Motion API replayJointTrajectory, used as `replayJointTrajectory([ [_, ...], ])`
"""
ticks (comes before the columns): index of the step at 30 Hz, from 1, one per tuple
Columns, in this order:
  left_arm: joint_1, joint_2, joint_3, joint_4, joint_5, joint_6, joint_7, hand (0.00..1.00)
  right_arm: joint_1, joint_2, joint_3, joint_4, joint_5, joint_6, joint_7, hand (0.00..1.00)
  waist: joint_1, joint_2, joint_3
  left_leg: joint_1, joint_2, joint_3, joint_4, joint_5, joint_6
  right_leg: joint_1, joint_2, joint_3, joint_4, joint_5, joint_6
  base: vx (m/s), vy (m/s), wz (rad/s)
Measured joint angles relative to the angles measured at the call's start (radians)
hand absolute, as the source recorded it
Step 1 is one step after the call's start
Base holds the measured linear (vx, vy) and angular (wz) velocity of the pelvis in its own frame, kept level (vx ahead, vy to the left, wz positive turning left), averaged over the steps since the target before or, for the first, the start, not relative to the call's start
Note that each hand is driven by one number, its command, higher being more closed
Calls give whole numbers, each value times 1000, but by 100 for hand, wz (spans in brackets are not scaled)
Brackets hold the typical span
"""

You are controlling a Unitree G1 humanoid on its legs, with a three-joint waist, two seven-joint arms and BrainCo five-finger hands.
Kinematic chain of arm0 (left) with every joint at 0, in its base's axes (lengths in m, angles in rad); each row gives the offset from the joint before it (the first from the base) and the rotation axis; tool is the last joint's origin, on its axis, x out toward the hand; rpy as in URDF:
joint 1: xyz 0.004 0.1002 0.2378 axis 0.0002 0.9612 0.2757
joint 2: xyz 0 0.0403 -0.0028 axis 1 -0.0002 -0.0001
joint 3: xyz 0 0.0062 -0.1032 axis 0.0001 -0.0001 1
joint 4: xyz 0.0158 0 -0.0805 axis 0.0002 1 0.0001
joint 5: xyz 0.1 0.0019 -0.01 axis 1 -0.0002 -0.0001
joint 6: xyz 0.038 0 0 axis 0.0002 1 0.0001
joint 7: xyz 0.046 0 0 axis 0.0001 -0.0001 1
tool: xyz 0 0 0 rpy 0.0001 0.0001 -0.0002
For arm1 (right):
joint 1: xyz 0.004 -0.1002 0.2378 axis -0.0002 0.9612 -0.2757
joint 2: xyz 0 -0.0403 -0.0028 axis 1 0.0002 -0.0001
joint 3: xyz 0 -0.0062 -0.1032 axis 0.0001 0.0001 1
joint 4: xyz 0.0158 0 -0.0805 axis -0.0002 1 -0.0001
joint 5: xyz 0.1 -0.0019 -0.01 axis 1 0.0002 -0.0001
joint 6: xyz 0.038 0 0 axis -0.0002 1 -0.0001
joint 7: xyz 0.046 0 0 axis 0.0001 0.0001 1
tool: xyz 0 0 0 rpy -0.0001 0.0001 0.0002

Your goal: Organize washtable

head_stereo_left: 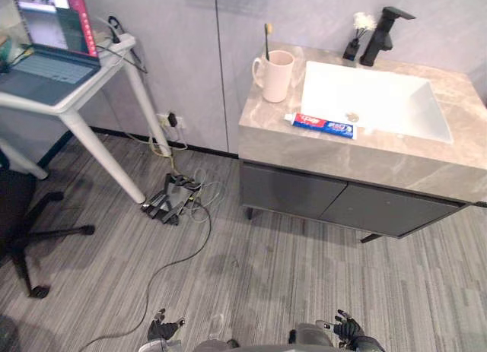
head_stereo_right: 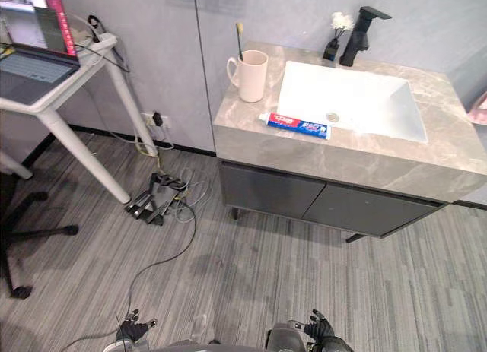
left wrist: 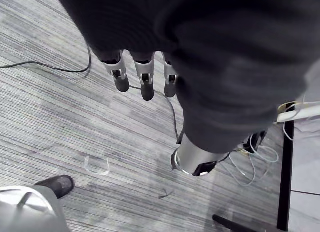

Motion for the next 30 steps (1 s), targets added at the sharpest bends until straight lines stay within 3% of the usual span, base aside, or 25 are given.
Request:
replayJointTrajectory([
  [1, -2, -6, 2, 1, 0, 0, 0, 0, -2, -1, -1, 1, 1, 0, 0, 0, 1, -4, -2, 0, 3, -12, 2, 0, -1, 10, 12, 3, -31, 7, -9, 281, -72, -66],
  [3, 6, -32, 7, 5, -9, 1, 0, 0, -7, -10, -1, 4, 11, -4, -2, 0, 6, 31, -8, 2, 40, -9, 6, 1, -14, 47, 66, 67, -138, 83, -32, 249, -47, -94],
  [4, 2, -35, 17, 11, -10, 1, 0, 0, -7, -10, -1, 1, 12, -4, -3, 0, 4, 33, -9, -3, 48, -7, 30, 1, -18, 50, 71, 86, -146, 92, -35, 251, -9, -94],
  [5, -6, -36, 31, 22, -11, 1, 1, 0, -12, -6, 3, -1, 12, -2, -5, 0, 4, 20, -1, -30, 65, -15, 125, -30, -65, 72, 62, 124, -157, 98, -40, 218, -15, -75],
  [6, -6, -35, 36, 21, -11, -1, 1, 0, -5, -3, 6, -1, 12, 0, -10, 0, 1, 9, 6, -11, 70, -49, 49, -42, -84, 99, 59, 144, -161, 97, -40, 209, -11, -61],
  [7, -8, -35, 35, 20, -11, -3, 1, 0, -3, -3, 7, -1, 12, -1, -15, 0, -5, 23, 0, 1, 80, -70, -28, -19, -94, 113, 59, 142, -158, 97, -40, 111, -4, -28],
  [8, -13, -36, 36, 22, -9, -5, 1, 0, -1, -9, 6, -1, 10, -1, -21, 0, -18, 21, 1, 10, 94, -76, -59, 55, -92, 126, 58, 139, -142, 84, -26, 164, 3, 3],
  [9, -15, -35, 35, 17, -10, -7, 2, 0, 14, -2, 18, -4, 10, -7, -21, 0, -27, 7, 2, 7, 87, -95, 30, 63, -93, 124, 36, 135, -76, 62, -10, 179, -17, 16],
  [11, -30, -25, 35, 13, -11, -7, 4, 0, 46, 11, 31, -3, 9, -14, -18, 0, -30, -31, -13, -61, 95, -140, 193, 60, -92, 137, 7, 140, -105, 34, -10, 170, -30, 40],
  [13, -57, -29, 37, 0, -30, -8, 11, 0, 63, 12, 38, -4, 9, -11, -20, 0, -20, -43, -5, -165, 145, -158, 464, 60, -77, 202, -15, 126, -154, 40, -13, 182, 38, 39],
  [14, -57, -43, 28, 2, -31, -8, 11, 0, 61, 12, 41, -4, 8, -10, -20, 0, -21, -35, 5, -218, 150, -183, 500, -10, -85, 224, -33, 126, -167, 39, -14, 125, 77, 17],
  [15, -56, -50, 18, 1, -31, -8, 10, 0, 60, 8, 41, -4, 8, -10, -21, 0, -22, -30, 9, -228, 147, -188, 440, -32, -84, 228, -39, 121, -170, 39, -14, 159, 175, 18],
  [16, -59, -60, -22, 1, -31, -8, 9, 0, 51, -14, 36, -4, 8, -10, -21, 0, -24, 3, 22, -232, 125, -219, 222, 28, -86, 246, -51, 109, -169, 27, 5, 143, 199, 11],
  [17, -58, -59, -32, 2, -31, -9, 8, 0, 48, -23, 34, -1, 8, -8, -22, 0, -20, 16, 18, -220, 109, -224, 178, 57, -56, 253, -56, 112, -167, 14, 26, 211, 211, 19],
  [18, -56, -53, -48, -2, -34, -10, 10, 0, 51, -21, 43, -10, 8, -8, -21, 0, -21, 5, 17, -193, 69, -229, 138, 74, -56, 256, -86, 111, -180, 6, 41, 192, 150, 10],
  [20, -55, -23, -60, -7, -34, -14, 10, 0, 38, -21, 55, -13, 2, -11, -21, 0, -16, 9, 23, -203, 71, -245, 180, 70, -62, 280, -84, 115, -230, 40, 30, 168, 96, -4],
  [22, -39, 1, -49, -5, -34, -15, 11, 0, 22, -16, 52, -31, 1, -15, -24, 0, 9, 6, 37, -314, 94, -292, 413, 30, -94, 326, -100, 155, -277, 80, 16, 121, 104, -50],
  [23, -23, -15, -37, -1, -35, -19, 10, 0, 20, -24, 49, -34, 2, -20, -26, 0, 13, 12, 22, -312, 46, -398, 237, 40, -90, 322, -101, 194, -294, 82, 19, 136, 220, -91],
  [24, -11, -22, -28, 18, -38, -18, 11, 0, -3, -35, 37, -29, 3, -22, -33, 0, 12, 31, 21, -300, 49, -381, 205, 86, -40, 322, -103, 212, -322, 94, 52, 112, 197, -94],
  [27, 0, -13, 4, 35, -38, -16, 6, 0, -9, -10, 27, -40, 2, -33, -28, 0, 12, 19, 12, -261, 41, -307, 138, 86, -36, 270, -121, 221, -318, 134, 113, 97, 89, -81],
  [30, 9, -21, 26, 49, -36, 1, 1, 0, -4, -4, 20, -30, 2, -28, -31, 0, 13, 22, 12, -166, 42, -225, 54, 89, -28, 211, -113, 218, -183, 138, 119, 74, 88, -94],
])
